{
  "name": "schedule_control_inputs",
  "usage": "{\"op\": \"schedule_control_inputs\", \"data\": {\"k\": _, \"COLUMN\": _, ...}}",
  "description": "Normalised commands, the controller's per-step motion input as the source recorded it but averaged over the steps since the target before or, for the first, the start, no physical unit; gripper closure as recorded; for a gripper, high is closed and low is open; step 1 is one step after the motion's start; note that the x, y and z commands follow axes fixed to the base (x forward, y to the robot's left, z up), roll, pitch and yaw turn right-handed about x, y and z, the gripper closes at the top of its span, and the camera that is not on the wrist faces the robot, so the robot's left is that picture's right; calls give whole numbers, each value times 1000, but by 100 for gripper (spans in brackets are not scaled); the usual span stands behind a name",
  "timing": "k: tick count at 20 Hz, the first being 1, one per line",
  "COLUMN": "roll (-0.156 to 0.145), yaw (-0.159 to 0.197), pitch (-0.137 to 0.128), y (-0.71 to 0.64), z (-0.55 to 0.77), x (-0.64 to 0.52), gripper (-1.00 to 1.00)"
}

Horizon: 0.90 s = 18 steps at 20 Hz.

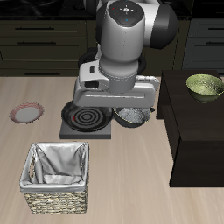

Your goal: Place the black bowl on the plate

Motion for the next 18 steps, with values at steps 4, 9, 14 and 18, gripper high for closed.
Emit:
{"op": "schedule_control_inputs", "data": {"k": 4, "roll": -17, "yaw": -6, "pitch": -62, "y": -347, "z": 329, "x": -359, "gripper": 100}}
{"op": "schedule_control_inputs", "data": {"k": 9, "roll": -28, "yaw": 16, "pitch": -17, "y": -289, "z": -4, "x": -210, "gripper": 100}}
{"op": "schedule_control_inputs", "data": {"k": 14, "roll": 17, "yaw": 19, "pitch": -45, "y": -287, "z": 32, "x": -355, "gripper": 100}}
{"op": "schedule_control_inputs", "data": {"k": 18, "roll": 53, "yaw": 82, "pitch": -91, "y": -95, "z": 62, "x": -343, "gripper": 100}}
